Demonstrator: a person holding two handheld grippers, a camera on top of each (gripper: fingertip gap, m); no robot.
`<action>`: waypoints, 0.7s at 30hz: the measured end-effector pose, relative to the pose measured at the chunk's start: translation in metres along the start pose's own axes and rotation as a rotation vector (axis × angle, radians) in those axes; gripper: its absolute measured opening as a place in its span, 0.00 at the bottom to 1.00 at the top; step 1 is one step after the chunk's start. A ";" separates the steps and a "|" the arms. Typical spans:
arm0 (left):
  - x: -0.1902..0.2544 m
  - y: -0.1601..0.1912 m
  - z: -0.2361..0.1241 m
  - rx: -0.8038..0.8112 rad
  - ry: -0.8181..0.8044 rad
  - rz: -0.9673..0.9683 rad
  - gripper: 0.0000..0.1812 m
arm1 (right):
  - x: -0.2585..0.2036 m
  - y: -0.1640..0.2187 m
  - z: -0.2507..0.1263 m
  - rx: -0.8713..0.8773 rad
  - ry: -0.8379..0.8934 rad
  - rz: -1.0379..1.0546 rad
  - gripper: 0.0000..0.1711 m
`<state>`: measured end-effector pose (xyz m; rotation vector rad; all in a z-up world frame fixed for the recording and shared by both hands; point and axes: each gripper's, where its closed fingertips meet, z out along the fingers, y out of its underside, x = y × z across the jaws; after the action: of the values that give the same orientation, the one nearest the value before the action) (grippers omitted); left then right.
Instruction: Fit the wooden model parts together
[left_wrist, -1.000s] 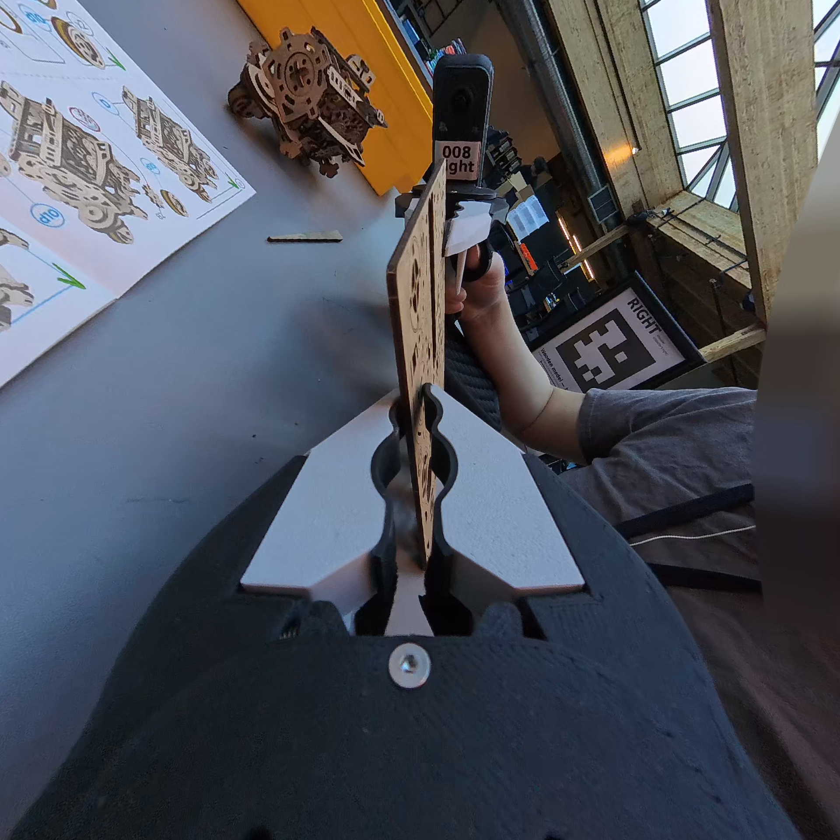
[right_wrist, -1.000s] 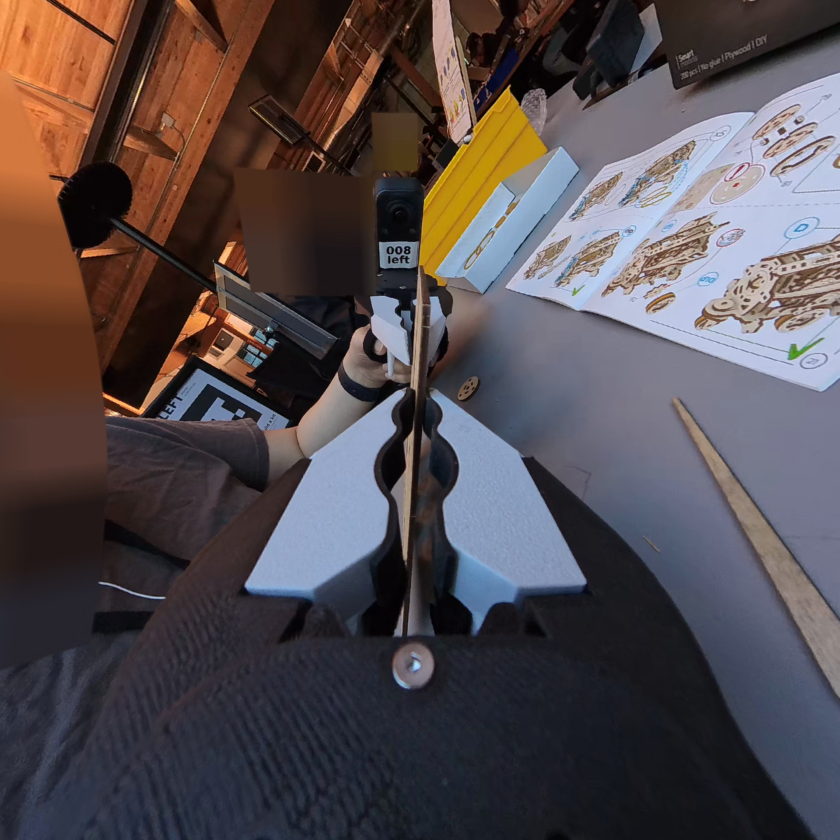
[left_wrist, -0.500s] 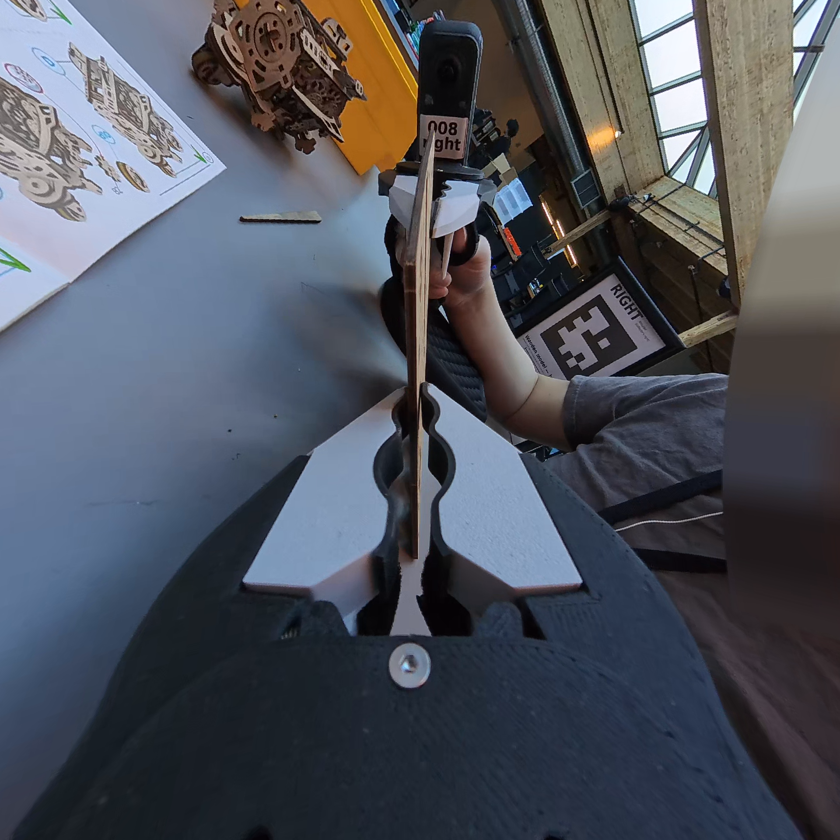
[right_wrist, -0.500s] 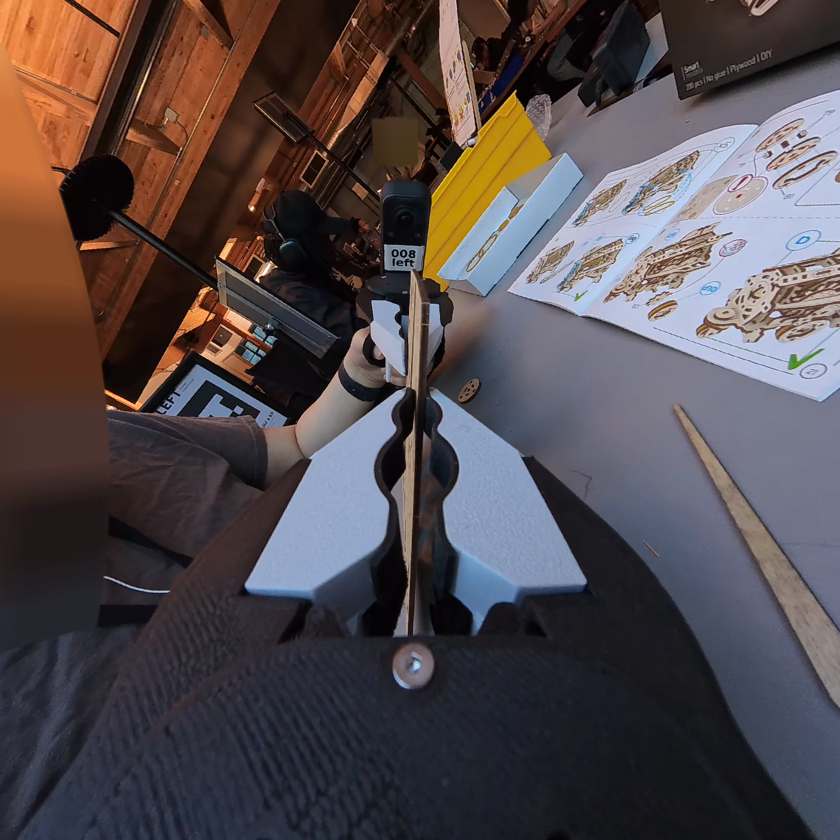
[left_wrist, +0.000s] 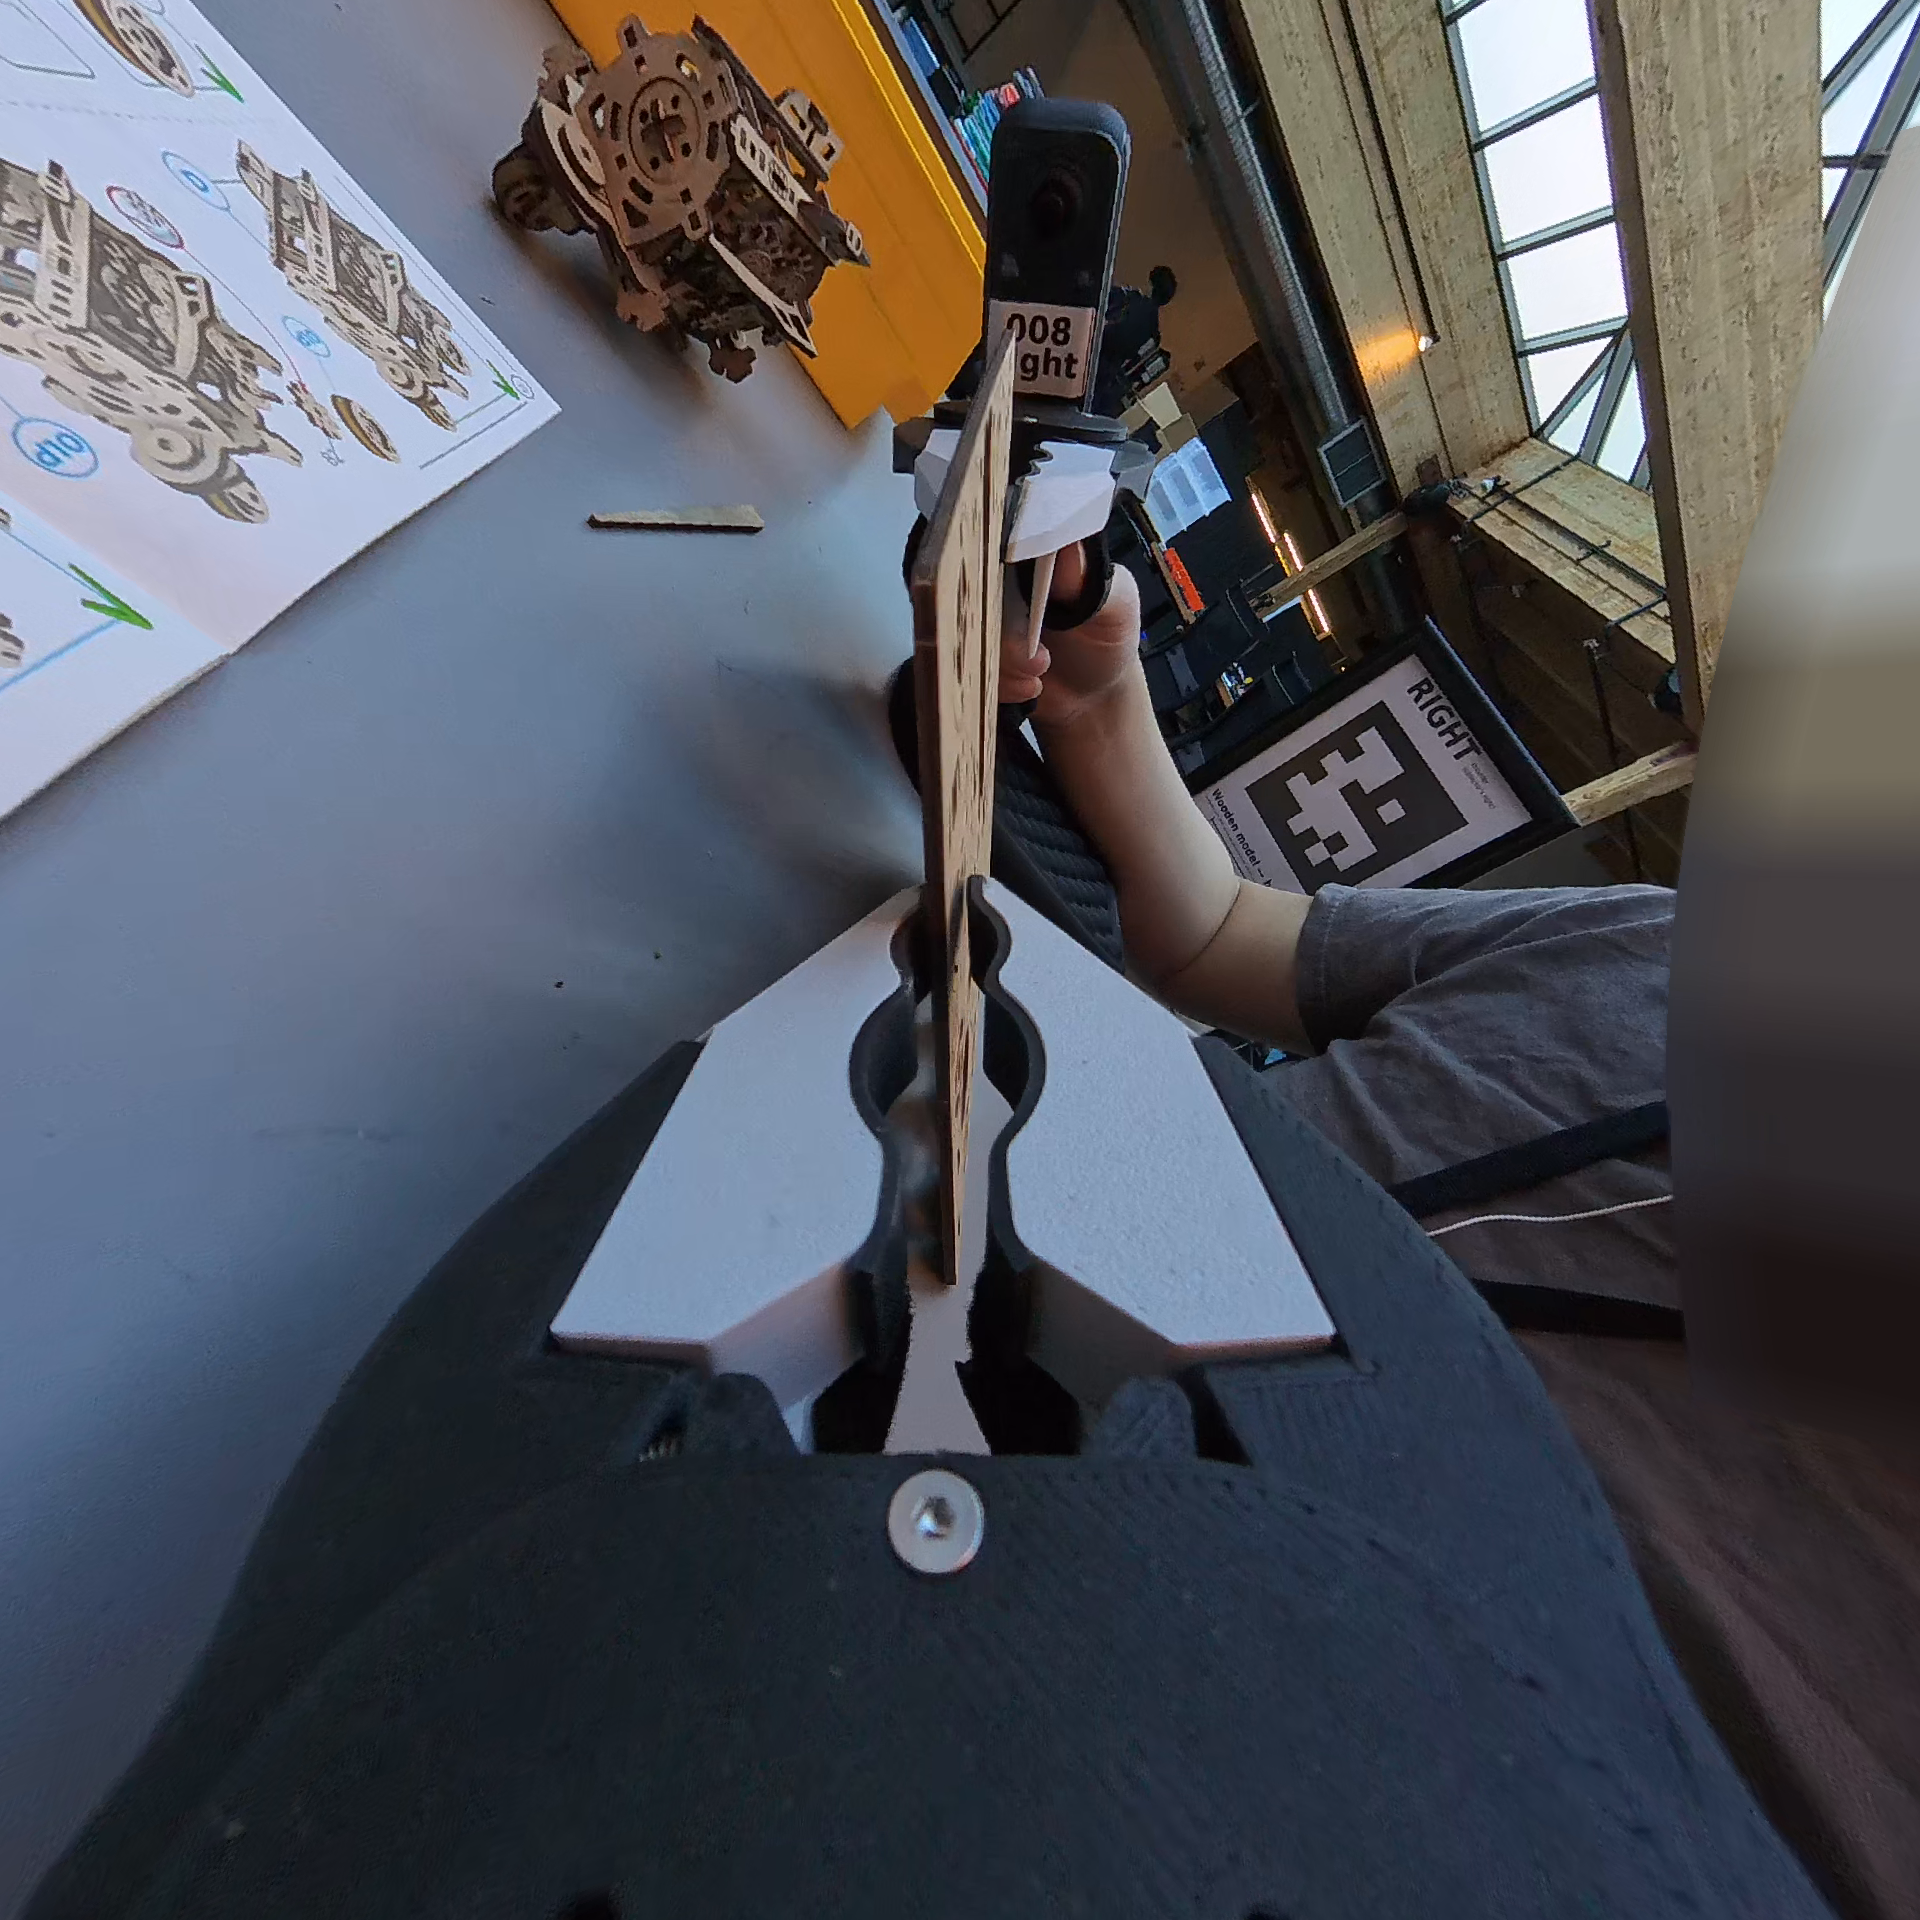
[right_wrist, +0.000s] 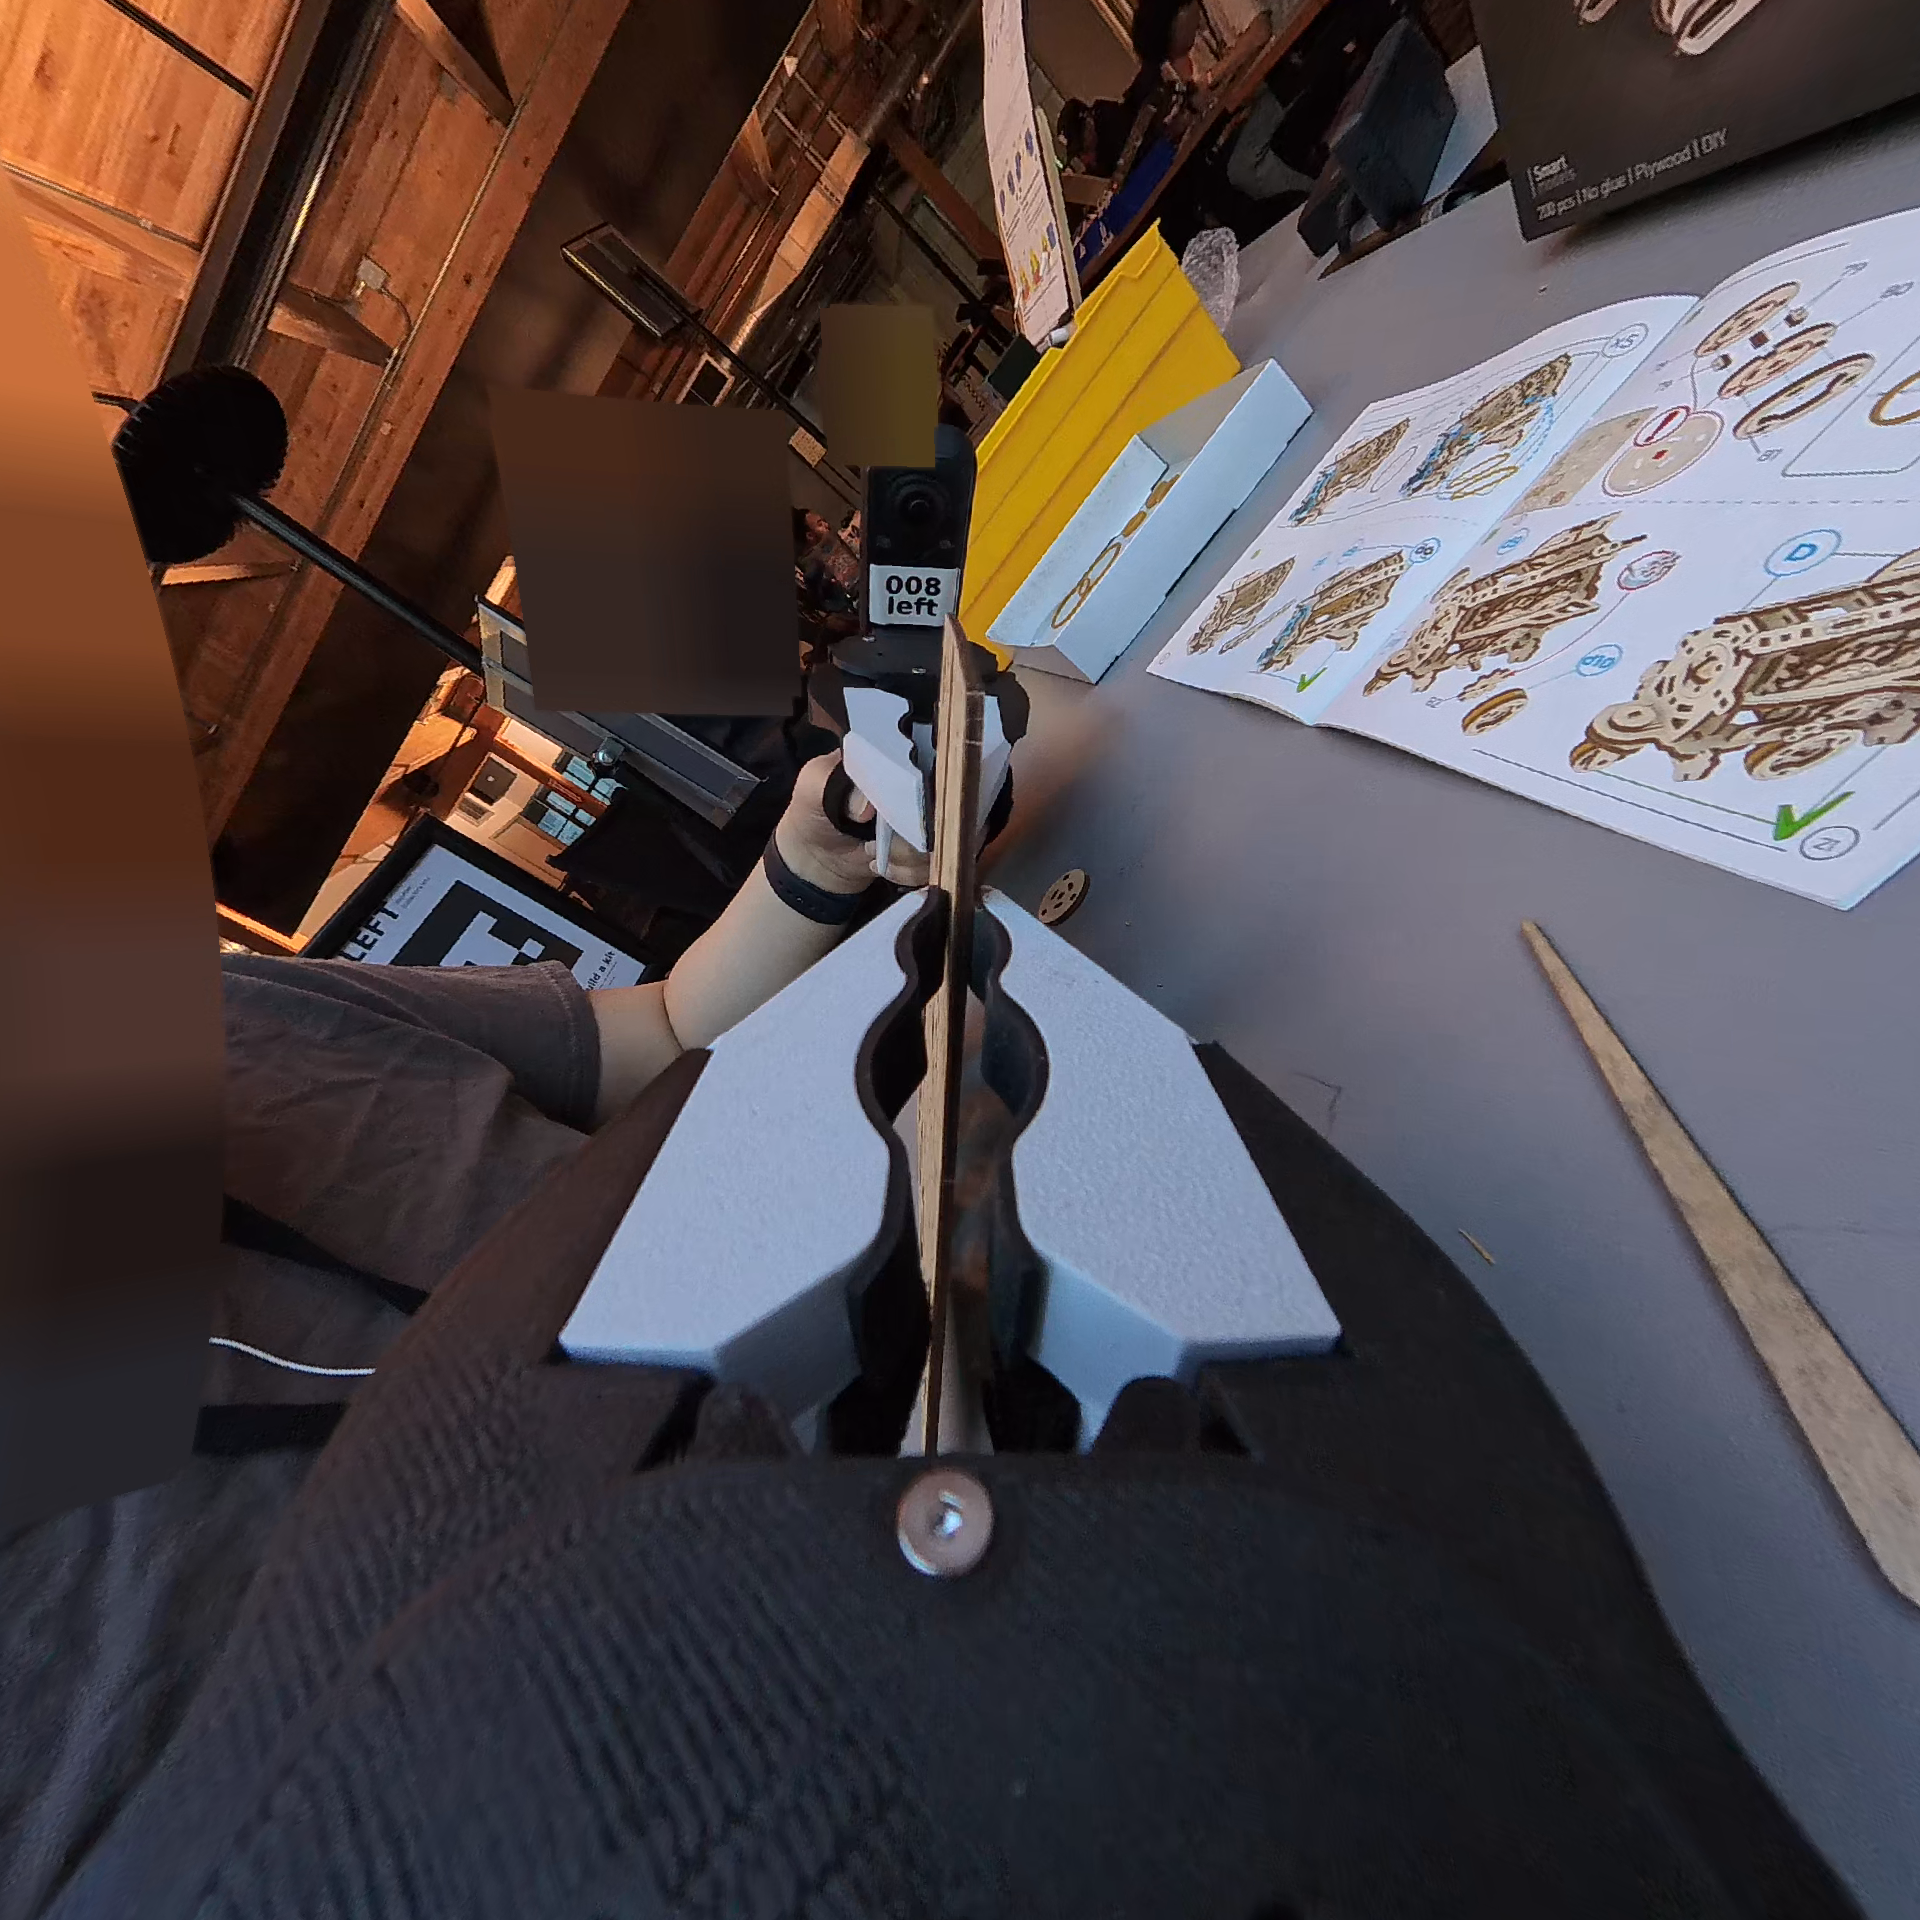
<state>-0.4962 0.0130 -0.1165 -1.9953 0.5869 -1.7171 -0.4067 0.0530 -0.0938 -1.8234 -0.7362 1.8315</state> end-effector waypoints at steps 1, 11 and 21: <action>0.000 -0.001 -0.001 0.005 -0.003 0.001 0.02 | 0.000 -0.001 -0.001 0.003 0.002 0.001 0.01; -0.003 -0.005 -0.008 0.019 -0.034 0.016 0.02 | 0.002 -0.002 -0.002 0.011 0.008 0.005 0.01; -0.008 -0.017 -0.020 0.086 -0.083 0.036 0.01 | 0.004 -0.003 -0.004 0.017 0.014 0.010 0.01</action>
<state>-0.5162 0.0301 -0.1101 -1.9733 0.5084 -1.6031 -0.4030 0.0579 -0.0950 -1.8305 -0.7056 1.8233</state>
